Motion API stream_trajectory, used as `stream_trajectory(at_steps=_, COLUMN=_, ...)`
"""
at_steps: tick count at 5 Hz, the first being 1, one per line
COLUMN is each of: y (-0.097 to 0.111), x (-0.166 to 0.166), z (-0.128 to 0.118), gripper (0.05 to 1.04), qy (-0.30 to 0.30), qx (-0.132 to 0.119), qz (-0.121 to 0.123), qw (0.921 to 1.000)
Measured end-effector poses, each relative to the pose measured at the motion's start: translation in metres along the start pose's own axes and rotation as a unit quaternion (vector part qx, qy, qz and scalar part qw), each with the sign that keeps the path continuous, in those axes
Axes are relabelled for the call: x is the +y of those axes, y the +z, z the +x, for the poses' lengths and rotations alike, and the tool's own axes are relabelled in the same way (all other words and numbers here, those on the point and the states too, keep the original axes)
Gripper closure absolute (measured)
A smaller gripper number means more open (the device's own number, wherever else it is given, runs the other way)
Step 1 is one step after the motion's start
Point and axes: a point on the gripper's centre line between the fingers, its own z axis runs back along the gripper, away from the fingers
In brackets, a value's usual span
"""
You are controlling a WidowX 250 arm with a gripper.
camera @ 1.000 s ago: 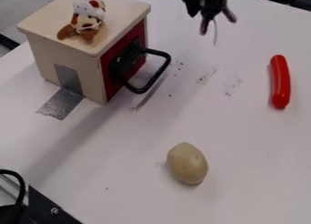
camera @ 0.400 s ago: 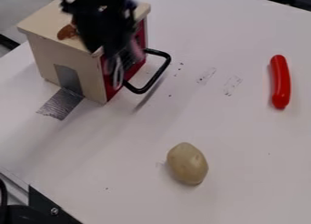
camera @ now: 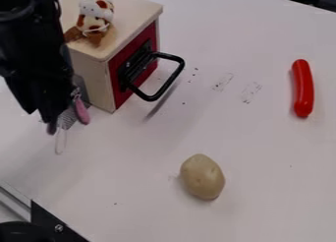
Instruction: Move the gray object to the bottom of the table
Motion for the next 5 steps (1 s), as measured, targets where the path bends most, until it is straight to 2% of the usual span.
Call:
stream_trajectory(at_steps=1, y=-0.011, x=0.005, z=-0.005, gripper=0.7, qy=-0.002, qx=0.018, qz=0.009, qw=0.9998)
stream_trajectory(at_steps=2, y=-0.013, x=0.006, z=-0.001, gripper=0.386, qy=0.003, qx=0.013, qz=0.013, qw=0.9998)
stream_trajectory(at_steps=3, y=-0.008, x=0.007, z=0.005, gripper=0.115, qy=0.002, qx=0.004, qz=0.017, qw=0.9998)
stream_trajectory(at_steps=5, y=0.025, x=0.001, z=0.008, gripper=0.083, qy=-0.02, qx=-0.021, qz=0.006, qw=0.9996)
